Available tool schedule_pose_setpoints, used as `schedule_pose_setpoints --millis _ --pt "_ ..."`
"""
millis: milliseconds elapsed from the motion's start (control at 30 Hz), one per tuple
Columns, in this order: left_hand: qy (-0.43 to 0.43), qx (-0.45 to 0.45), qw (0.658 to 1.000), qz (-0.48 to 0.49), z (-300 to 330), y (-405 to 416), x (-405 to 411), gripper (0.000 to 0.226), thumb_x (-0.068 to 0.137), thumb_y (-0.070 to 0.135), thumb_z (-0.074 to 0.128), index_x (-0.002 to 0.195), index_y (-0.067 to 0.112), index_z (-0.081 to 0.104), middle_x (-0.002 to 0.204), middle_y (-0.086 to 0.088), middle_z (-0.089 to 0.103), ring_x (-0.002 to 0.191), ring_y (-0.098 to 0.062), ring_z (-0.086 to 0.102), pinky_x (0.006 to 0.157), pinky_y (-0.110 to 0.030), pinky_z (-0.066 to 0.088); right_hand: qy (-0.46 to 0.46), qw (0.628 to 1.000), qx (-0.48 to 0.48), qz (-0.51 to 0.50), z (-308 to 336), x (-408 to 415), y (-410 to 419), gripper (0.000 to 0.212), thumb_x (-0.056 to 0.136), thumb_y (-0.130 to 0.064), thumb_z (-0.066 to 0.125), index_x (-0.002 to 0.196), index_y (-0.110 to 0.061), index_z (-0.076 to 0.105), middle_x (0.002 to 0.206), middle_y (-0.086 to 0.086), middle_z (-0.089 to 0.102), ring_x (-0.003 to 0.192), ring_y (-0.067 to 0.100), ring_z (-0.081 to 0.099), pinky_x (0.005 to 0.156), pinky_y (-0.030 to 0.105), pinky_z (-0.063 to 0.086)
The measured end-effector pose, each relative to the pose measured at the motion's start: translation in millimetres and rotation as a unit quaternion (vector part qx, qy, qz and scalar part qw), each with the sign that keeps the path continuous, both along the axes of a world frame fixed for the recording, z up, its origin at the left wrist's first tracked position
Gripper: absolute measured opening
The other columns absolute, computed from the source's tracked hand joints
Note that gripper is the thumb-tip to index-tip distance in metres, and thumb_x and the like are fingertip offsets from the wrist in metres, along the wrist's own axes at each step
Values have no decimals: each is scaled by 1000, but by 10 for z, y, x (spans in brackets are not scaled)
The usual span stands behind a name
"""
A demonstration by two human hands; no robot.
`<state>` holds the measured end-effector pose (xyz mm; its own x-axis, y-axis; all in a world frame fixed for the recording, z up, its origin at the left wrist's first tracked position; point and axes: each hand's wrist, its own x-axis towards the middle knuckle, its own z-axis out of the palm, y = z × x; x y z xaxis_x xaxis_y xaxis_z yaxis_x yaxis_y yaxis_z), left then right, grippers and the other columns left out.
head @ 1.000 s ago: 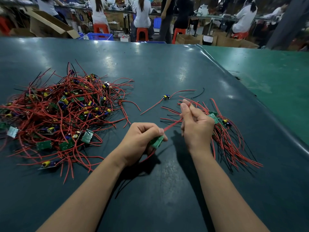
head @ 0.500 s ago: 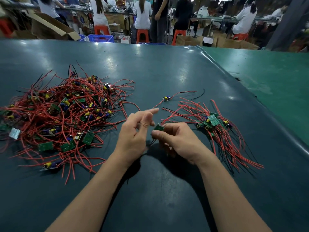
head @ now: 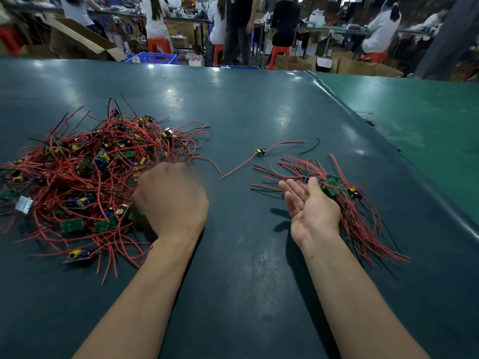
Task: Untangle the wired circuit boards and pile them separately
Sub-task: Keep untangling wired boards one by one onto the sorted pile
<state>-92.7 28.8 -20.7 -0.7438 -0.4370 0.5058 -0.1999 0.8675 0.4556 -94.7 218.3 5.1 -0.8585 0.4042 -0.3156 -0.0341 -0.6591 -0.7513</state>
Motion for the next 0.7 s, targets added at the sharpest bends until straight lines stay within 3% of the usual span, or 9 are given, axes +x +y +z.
schedule_pose_setpoints --millis 67,167,300,367,533,633,700 --pt "-15 -3 1000 27 19 -26 -1 43 82 30 64 122 15 57 130 -11 50 123 -35 37 96 -49 32 2 1000 -18 -19 -6 -8 3 21 103 -17 48 109 2 54 105 19 66 54 17 71 42 17 49" --pt "-38 2 998 47 33 -60 -3 43 84 26 63 125 13 57 127 -13 55 119 -36 42 94 -48 34 2 998 -38 -41 14 -6 29 14 100 -14 54 104 0 57 102 17 68 57 18 71 44 17 50" --pt "-89 -30 995 32 -1 -110 -19 26 90 22 58 114 17 67 118 -9 62 111 -35 49 92 -44 35 -29 999 26 8 26 23 26 20 98 -25 58 82 -13 61 61 -2 69 47 9 65 38 14 41" --pt "-97 -29 994 33 -6 -111 -29 24 92 24 57 113 18 68 116 -8 63 111 -34 50 93 -44 35 -29 996 71 35 33 26 -2 24 97 -29 60 77 -16 63 54 -5 65 41 7 57 37 14 36" --pt "-133 -64 988 41 0 -106 -51 28 92 49 57 99 27 73 111 -3 63 115 -33 44 94 -46 32 -16 991 103 86 41 31 -77 26 97 -27 59 75 -13 63 50 -5 57 38 6 44 36 15 30" --pt "-139 -73 987 45 -8 -101 -42 23 93 45 57 97 28 72 110 -1 63 117 -32 41 93 -46 31 -6 985 132 108 47 38 -98 26 97 -26 59 74 -13 62 51 -5 56 40 7 42 36 17 30" --pt "-91 -62 993 44 -10 -85 -32 21 94 38 57 98 22 70 111 -2 62 117 -31 39 93 -47 29 -5 979 157 127 45 46 -109 26 97 -25 59 75 -12 63 52 -4 57 40 8 42 37 18 30"
